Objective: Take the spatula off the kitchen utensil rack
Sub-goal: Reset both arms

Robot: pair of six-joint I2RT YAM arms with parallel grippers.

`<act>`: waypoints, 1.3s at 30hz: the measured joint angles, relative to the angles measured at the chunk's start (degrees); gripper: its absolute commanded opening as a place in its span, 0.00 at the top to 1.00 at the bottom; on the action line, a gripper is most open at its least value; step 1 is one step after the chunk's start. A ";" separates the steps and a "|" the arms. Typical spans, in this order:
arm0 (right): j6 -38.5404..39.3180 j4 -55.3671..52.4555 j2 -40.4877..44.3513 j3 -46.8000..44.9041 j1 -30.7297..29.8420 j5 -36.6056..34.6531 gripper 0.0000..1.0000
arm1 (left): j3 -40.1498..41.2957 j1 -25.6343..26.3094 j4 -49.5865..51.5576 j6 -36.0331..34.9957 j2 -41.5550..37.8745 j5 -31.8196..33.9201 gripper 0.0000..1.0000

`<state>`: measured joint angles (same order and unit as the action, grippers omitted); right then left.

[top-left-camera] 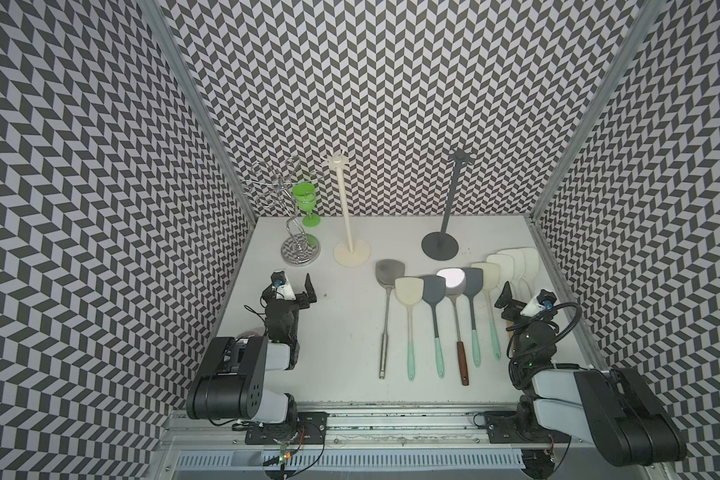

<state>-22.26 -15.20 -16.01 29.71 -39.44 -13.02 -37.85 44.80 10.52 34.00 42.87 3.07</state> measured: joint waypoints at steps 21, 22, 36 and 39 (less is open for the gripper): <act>18.47 35.41 -20.81 -13.51 5.81 -2.99 0.00 | 17.49 -15.10 -17.55 -17.92 -5.05 12.02 0.00; 18.64 36.92 -22.01 -13.51 8.72 -2.78 0.00 | 18.29 -17.88 -18.14 -18.56 -4.83 11.72 0.00; 13.55 47.41 -23.93 -23.93 35.23 -1.81 0.00 | 28.17 -39.82 -39.04 -25.27 6.62 6.99 0.00; 12.55 49.72 -24.13 -26.97 35.23 -3.98 0.00 | 30.34 -42.93 -42.80 -25.66 10.38 3.87 0.00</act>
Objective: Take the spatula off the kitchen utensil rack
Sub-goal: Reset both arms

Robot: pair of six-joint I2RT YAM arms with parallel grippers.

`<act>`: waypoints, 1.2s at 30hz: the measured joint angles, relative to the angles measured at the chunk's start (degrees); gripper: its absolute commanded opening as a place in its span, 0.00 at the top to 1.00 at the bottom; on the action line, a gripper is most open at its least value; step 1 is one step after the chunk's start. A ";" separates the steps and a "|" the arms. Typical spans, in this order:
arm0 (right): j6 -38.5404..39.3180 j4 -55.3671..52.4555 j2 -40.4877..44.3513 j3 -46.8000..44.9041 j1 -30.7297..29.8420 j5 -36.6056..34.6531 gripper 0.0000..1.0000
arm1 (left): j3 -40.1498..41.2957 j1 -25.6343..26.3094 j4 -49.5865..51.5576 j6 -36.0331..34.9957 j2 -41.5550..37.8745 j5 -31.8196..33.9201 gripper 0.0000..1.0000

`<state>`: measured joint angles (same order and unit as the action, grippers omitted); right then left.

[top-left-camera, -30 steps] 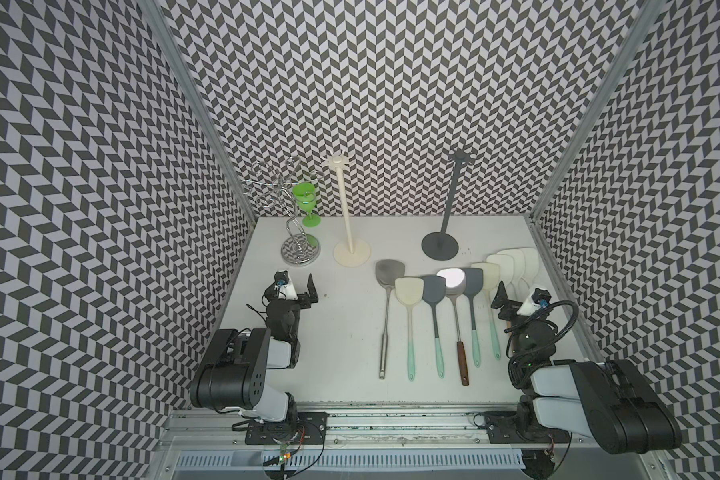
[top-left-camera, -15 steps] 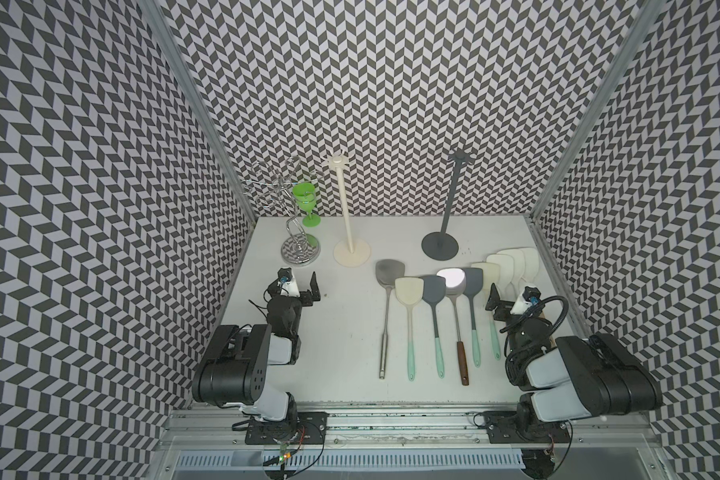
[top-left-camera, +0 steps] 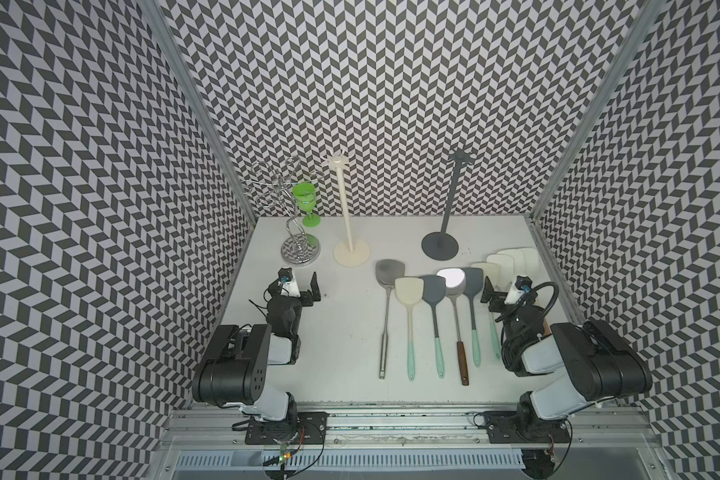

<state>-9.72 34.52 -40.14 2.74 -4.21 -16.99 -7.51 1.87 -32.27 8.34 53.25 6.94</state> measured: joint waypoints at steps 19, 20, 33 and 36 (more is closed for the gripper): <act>2.34 33.92 -25.57 -2.51 0.61 -7.41 0.00 | -6.10 -1.53 -29.86 -3.41 29.16 -0.35 0.00; 2.80 35.15 -26.69 -2.49 0.63 -6.71 0.00 | -5.64 -1.53 -31.23 -3.65 29.64 -0.24 0.00; 6.43 42.80 -34.36 -2.45 0.63 2.40 0.00 | -5.70 -1.55 -37.07 -6.19 33.94 -3.17 0.00; 7.50 46.64 -38.36 -2.45 0.63 4.37 0.00 | -6.71 -1.55 -36.57 -6.67 34.93 -4.74 0.00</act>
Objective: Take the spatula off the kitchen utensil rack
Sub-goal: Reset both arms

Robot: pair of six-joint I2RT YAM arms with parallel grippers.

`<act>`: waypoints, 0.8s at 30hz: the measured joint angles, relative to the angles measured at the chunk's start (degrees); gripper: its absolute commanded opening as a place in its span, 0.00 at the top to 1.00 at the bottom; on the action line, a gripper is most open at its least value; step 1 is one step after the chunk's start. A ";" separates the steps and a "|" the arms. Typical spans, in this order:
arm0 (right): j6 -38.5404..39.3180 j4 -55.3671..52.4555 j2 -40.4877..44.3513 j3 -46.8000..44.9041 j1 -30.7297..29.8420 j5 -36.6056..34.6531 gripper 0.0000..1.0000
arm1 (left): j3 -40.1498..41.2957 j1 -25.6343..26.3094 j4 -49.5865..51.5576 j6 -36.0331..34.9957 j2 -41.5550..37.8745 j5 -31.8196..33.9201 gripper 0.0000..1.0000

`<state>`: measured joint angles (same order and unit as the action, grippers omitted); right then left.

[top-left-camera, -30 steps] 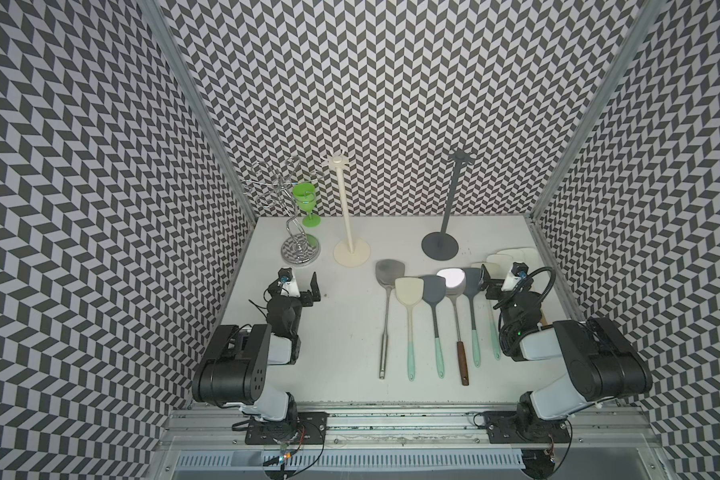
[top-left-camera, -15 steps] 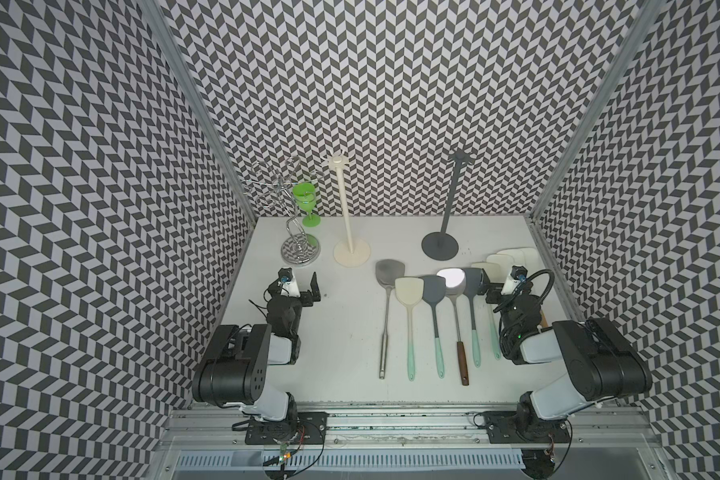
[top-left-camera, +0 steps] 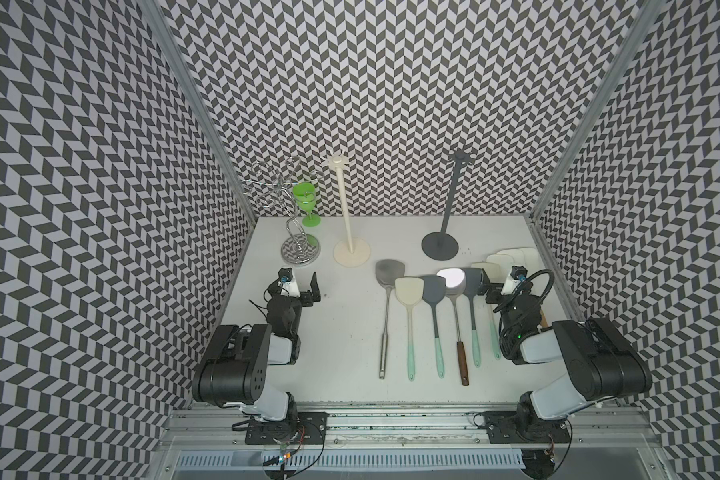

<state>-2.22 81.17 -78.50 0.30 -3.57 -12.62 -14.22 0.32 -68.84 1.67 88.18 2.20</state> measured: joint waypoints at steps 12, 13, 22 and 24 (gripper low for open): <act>1.99 -5.57 -11.04 11.89 0.02 4.79 0.00 | -0.83 0.00 0.00 -0.76 0.26 -1.95 0.00; 2.05 -7.28 -11.02 14.19 0.02 5.09 0.00 | -0.83 0.00 0.00 -0.76 0.26 -1.95 0.00; 2.25 -8.33 -10.99 13.73 0.07 6.38 0.00 | -0.83 0.00 0.02 -0.76 0.28 -1.95 0.00; 2.25 -8.31 -10.99 13.73 0.07 6.49 0.00 | -0.83 0.00 0.02 -0.76 0.28 -1.95 0.00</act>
